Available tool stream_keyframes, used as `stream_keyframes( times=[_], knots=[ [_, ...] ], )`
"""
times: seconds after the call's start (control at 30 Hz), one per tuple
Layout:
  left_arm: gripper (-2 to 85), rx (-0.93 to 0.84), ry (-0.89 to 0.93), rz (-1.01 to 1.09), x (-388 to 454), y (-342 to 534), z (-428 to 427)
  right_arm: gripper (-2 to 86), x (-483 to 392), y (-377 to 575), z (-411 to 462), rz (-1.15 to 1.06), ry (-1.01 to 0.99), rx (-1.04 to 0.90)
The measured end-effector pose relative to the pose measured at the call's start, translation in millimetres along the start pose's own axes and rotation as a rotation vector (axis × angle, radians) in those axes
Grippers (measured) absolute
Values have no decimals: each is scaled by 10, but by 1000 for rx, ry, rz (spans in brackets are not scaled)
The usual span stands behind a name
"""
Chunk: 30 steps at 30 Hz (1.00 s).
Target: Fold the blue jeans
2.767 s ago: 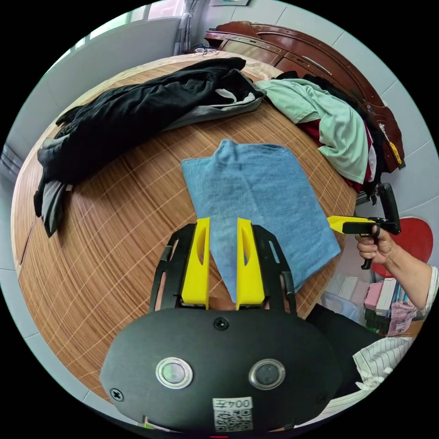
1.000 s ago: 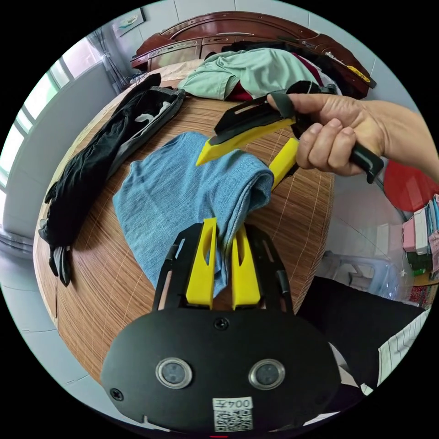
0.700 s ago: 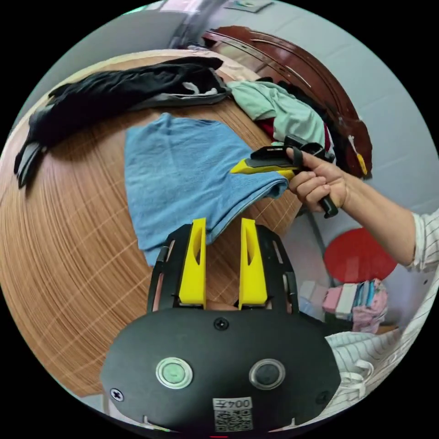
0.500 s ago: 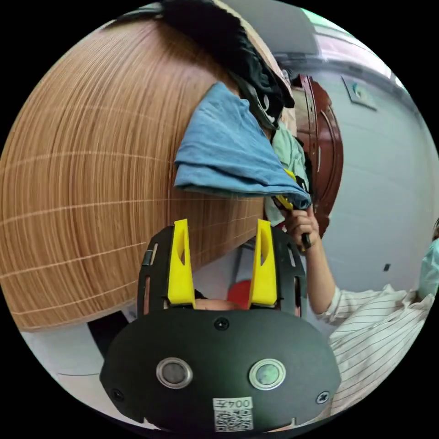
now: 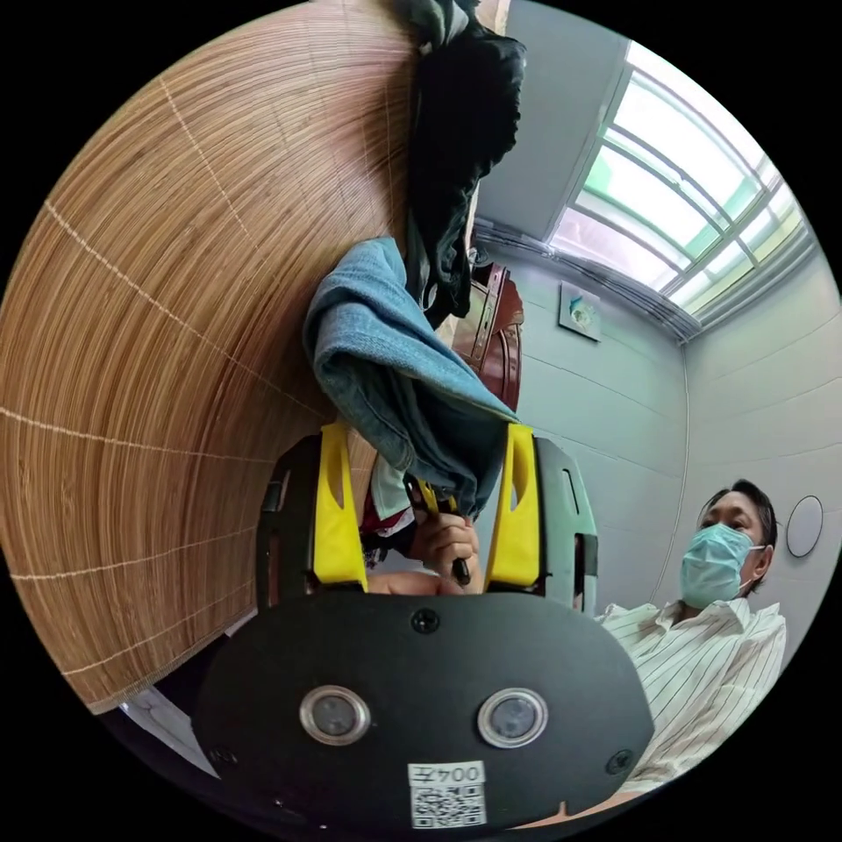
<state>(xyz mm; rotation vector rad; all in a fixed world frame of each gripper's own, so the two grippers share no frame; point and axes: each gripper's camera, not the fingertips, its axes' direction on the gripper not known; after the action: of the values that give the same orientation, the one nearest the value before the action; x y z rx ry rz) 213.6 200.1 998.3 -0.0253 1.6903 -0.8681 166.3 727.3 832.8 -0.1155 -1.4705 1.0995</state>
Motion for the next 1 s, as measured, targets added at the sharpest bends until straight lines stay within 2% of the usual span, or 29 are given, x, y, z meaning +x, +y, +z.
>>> stream_keyframes(
  times=[0.2, 0.3, 0.37, 0.5, 0.67, 1.0],
  knots=[
    [277, -21, 15, 12, -306, -313, -127, 88, 77, 43, 0, 6, -6, -23],
    [266, -35, -54, -27, -467, -467, -87, 89, 71, 79, -2, -13, -19, -16],
    [242, -28, -105, -67, -573, -524, -80, 90, 64, 101, 0, -19, -22, -9],
    [105, 42, -267, -69, -570, -620, -141, 99, 3, 129, 18, -83, 36, -30],
    [80, 62, -370, -96, -408, -733, -152, 151, 57, 169, 37, -124, 144, -44],
    [67, 41, -479, -97, -97, -969, -220, 202, 476, 72, 227, -45, -142, 12]
  ],
)
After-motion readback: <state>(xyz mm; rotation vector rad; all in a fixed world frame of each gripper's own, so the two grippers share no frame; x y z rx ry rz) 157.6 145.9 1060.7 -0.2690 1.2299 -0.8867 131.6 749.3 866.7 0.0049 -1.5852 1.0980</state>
